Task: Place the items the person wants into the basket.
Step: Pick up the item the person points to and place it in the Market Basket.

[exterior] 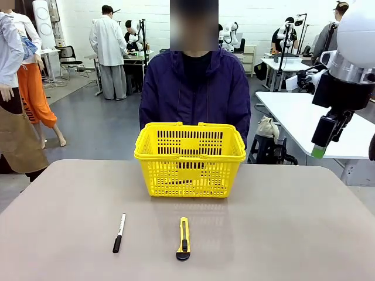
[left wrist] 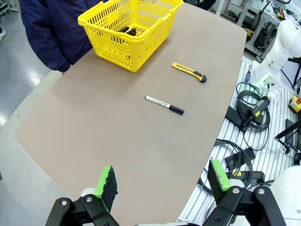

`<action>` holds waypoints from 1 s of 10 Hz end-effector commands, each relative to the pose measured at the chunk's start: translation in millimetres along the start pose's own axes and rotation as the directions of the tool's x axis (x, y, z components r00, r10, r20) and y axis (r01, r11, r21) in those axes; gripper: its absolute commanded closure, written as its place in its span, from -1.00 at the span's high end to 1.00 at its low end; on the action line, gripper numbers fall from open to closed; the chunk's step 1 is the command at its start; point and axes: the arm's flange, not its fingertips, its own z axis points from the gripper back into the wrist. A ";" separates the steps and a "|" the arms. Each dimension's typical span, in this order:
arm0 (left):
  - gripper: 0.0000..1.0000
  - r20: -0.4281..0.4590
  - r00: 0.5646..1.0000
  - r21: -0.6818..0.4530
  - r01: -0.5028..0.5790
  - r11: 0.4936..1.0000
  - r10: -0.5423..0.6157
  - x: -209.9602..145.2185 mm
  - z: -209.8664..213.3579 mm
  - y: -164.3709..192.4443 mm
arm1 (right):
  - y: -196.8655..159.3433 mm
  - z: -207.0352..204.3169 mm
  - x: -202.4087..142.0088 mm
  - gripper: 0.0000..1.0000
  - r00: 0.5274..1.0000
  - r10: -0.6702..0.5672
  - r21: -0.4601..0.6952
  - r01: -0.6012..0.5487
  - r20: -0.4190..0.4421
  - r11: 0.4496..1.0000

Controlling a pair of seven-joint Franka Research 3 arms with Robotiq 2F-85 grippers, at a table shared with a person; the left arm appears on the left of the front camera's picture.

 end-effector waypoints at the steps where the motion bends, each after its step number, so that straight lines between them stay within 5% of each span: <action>1: 1.00 0.018 1.000 -0.011 0.020 1.000 -0.020 -1.0 2.3 0.5 | 8.9 1.5 -0.2 1.00 1.000 0.010 -0.011 -0.010 -0.007 1.000; 7: 1.00 0.018 1.000 -0.011 0.020 1.000 -0.020 -1.0 2.3 0.5 | 6.7 3.0 1.9 1.00 1.000 0.016 -0.003 -0.016 0.005 1.000; 8: 1.00 0.018 1.000 -0.011 0.020 1.000 -0.020 -1.0 2.3 0.5 | 1.1 23.8 -33.5 1.00 0.966 0.242 0.099 -0.251 0.095 0.963; 9: 1.00 0.018 1.000 -0.011 0.020 1.000 -0.020 -1.0 2.3 0.5 | -9.2 41.4 -60.9 1.00 0.941 0.289 0.107 -0.310 0.175 0.945; 10: 1.00 0.018 1.000 -0.011 0.020 1.000 -0.020 -1.0 2.3 0.5 | -31.2 68.9 -107.4 1.00 0.874 0.344 0.080 -0.392 0.343 0.916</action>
